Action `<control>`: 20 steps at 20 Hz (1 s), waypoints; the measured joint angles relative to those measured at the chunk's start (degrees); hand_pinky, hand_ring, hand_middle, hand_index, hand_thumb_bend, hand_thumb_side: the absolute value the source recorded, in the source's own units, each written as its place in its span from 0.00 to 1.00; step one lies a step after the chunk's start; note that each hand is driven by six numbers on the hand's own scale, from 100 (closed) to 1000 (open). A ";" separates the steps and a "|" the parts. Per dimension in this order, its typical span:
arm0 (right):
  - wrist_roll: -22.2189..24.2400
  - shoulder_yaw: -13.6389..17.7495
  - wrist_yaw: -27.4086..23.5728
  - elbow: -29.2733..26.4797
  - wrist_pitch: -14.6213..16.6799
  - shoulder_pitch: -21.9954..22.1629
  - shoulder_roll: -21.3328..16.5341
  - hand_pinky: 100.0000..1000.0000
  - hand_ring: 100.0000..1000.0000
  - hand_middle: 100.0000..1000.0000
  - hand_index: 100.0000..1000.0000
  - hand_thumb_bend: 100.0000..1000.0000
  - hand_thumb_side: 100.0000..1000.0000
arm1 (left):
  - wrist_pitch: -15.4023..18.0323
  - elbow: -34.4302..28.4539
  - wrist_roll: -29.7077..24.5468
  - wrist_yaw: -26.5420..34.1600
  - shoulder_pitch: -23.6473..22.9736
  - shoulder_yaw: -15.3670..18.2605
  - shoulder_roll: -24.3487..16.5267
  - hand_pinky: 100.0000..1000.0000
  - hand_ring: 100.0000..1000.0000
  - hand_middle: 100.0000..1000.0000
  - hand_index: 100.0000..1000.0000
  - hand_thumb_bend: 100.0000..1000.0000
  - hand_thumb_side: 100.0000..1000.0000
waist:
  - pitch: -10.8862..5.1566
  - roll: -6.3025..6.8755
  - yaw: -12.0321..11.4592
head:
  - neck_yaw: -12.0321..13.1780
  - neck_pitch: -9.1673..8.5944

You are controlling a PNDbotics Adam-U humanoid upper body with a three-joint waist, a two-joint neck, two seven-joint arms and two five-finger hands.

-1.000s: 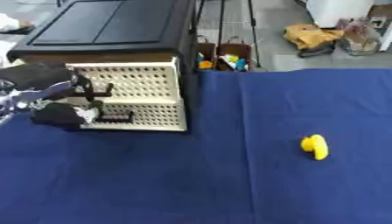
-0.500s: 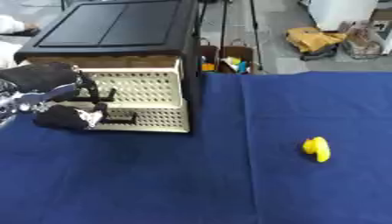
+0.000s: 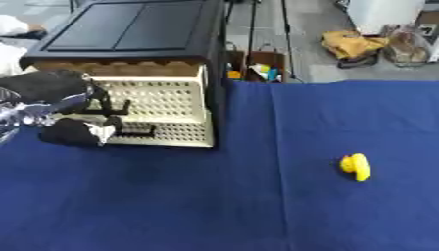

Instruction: Pick up objects from table and place into drawer.

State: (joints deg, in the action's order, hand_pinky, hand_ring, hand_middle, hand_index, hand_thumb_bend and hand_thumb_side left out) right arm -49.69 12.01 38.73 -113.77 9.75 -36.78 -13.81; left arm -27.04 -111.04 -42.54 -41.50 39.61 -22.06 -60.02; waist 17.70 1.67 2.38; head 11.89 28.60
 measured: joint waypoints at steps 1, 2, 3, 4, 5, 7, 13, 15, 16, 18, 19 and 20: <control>-0.02 0.00 0.00 0.00 0.01 0.00 0.00 0.63 0.66 0.59 0.68 0.00 0.96 | 0.01 0.00 -0.01 0.00 -0.05 0.00 0.00 0.00 0.00 0.00 0.64 0.00 0.71 | 0.00 0.00 0.00 | 0.00 0.00; -0.03 0.00 0.00 0.00 0.01 0.00 0.00 0.63 0.66 0.59 0.68 0.00 0.96 | 0.02 -0.01 -0.02 -0.01 -0.10 0.00 0.00 0.00 0.00 0.00 0.64 0.00 0.70 | 0.00 0.00 -0.01 | 0.00 0.00; -0.05 0.00 0.00 0.00 0.01 0.00 0.00 0.63 0.66 0.59 0.68 0.00 0.96 | 0.02 -0.02 -0.02 -0.01 -0.20 0.00 -0.01 0.00 0.00 0.00 0.64 0.00 0.70 | -0.01 0.00 -0.05 | 0.00 0.00; -0.08 0.00 0.01 0.00 0.00 0.00 0.01 0.63 0.66 0.59 0.68 0.00 0.96 | 0.02 -0.02 -0.02 -0.01 -0.31 -0.01 -0.01 0.00 0.00 0.00 0.64 0.00 0.70 | -0.03 -0.01 -0.12 | 0.00 0.00; -0.11 0.00 0.01 0.00 -0.02 0.00 0.01 0.63 0.66 0.59 0.68 0.00 0.96 | 0.02 -0.07 -0.02 0.00 -0.41 -0.01 -0.02 0.00 0.00 0.00 0.64 0.00 0.71 | -0.07 -0.02 -0.22 | 0.00 0.00; -0.21 0.00 0.03 0.00 -0.09 0.00 0.02 0.63 0.66 0.59 0.68 0.00 0.96 | 0.02 -0.39 -0.02 0.02 -0.77 -0.02 -0.18 0.00 0.00 0.00 0.64 0.00 0.71 | -0.10 -0.02 -0.31 | 0.00 0.01; -0.42 0.01 0.07 0.00 -0.12 0.00 0.22 0.63 0.66 0.59 0.68 0.00 0.96 | 0.02 -1.34 -0.02 0.13 -1.25 -0.05 -0.53 0.00 0.00 0.00 0.64 0.00 0.71 | -0.21 -0.14 -0.44 | 0.00 0.02; -0.50 0.01 0.09 0.00 -0.16 0.00 0.39 0.63 0.66 0.59 0.68 0.00 0.96 | 0.03 -1.60 -0.03 0.13 -1.31 -0.09 -0.56 0.00 0.00 0.00 0.64 0.00 0.71 | -0.39 -0.28 -0.61 | 0.00 0.03; -0.52 0.01 0.09 0.00 -0.17 0.00 0.41 0.63 0.66 0.59 0.68 0.00 0.96 | 0.03 -1.78 -0.03 0.13 -1.34 -0.11 -0.58 0.00 0.00 0.00 0.64 0.00 0.71 | -0.41 -0.33 -0.66 | 0.00 0.03; -0.54 0.01 0.15 0.00 -0.19 0.00 0.43 0.63 0.66 0.59 0.68 0.00 0.96 | 0.03 -1.90 -0.03 0.13 -1.35 -0.16 -0.66 0.00 0.00 0.00 0.64 0.00 0.71 | -0.41 -0.33 -0.66 | 0.00 0.04; -0.55 0.01 0.18 0.00 -0.20 0.00 0.43 0.63 0.66 0.59 0.68 0.00 0.96 | 0.03 -2.03 -0.03 0.13 -1.35 -0.18 -0.78 0.00 0.00 0.00 0.63 0.00 0.71 | -0.41 -0.33 -0.66 | 0.00 0.04; -0.55 0.01 0.21 0.00 -0.21 0.00 0.43 0.63 0.66 0.59 0.68 0.00 0.96 | 0.04 -2.15 -0.04 0.14 -1.35 -0.20 -0.85 0.00 0.00 0.00 0.63 0.00 0.71 | -0.44 -0.34 -0.70 | 0.00 0.04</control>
State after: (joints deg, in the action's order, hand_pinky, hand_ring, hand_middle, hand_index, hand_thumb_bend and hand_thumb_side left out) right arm -50.24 12.02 38.95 -113.77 9.54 -36.78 -13.38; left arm -27.00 -113.19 -42.58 -41.36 38.26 -22.25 -60.87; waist 17.27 1.33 1.68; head 11.89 28.64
